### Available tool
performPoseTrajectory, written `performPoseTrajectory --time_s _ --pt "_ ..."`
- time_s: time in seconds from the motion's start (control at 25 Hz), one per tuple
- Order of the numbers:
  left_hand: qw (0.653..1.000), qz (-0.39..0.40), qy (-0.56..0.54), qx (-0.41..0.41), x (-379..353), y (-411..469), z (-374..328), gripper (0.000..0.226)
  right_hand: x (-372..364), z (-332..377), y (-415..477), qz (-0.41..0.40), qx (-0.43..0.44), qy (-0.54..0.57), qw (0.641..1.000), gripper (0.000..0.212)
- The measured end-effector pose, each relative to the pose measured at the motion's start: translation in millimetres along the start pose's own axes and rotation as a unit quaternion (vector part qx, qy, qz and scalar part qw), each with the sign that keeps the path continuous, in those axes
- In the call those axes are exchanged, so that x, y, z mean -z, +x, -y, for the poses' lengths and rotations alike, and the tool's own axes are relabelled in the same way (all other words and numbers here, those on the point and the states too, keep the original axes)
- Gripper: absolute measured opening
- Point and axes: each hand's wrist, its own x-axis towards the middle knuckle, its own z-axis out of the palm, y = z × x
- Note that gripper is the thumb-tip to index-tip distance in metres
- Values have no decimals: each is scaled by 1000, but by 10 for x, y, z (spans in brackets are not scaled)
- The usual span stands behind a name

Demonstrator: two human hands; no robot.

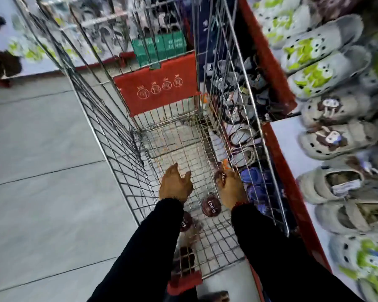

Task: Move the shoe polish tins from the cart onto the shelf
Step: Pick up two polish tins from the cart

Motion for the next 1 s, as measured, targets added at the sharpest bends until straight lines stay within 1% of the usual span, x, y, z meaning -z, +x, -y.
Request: performPoseTrajectory --time_s 0.08,0.16,0.28,0.36,0.4,0.48,0.6,0.64,0.76,0.8,0.88,1.0 --pt "997 20 -15 68 -232 197 131 63 -196 -45 205 1 -49 -11 999 50" --pt "992 36 -2 119 -458 310 292 63 -372 -93 333 7 -58 -27 998 55" --pt "990 28 18 135 -699 423 411 59 -549 -156 501 -13 -67 -64 996 59" --pt "990 23 20 138 -750 454 433 65 -587 -200 565 -20 -71 -68 995 60" --pt "990 28 25 138 -763 465 438 67 -609 -233 596 -19 -63 -68 995 58" --pt "991 19 24 127 -788 492 433 62 -616 -277 615 -24 -46 -56 997 57" --pt "991 -6 -25 130 -762 493 427 55 -573 -313 603 -10 -64 19 998 74" --pt "990 -5 -38 137 -738 479 424 53 -568 -313 598 -2 -70 43 997 72" --pt "987 7 -59 150 -663 371 417 40 -523 -306 535 -2 -89 123 988 45" --pt "983 2 -82 164 -607 299 383 36 -493 -304 493 -9 -95 157 983 41" --pt "971 -13 -138 193 -491 147 324 34 -401 -294 367 -23 -108 228 967 39" --pt "964 -27 -197 179 -285 -104 187 37 -177 -249 106 -35 -131 357 924 39"
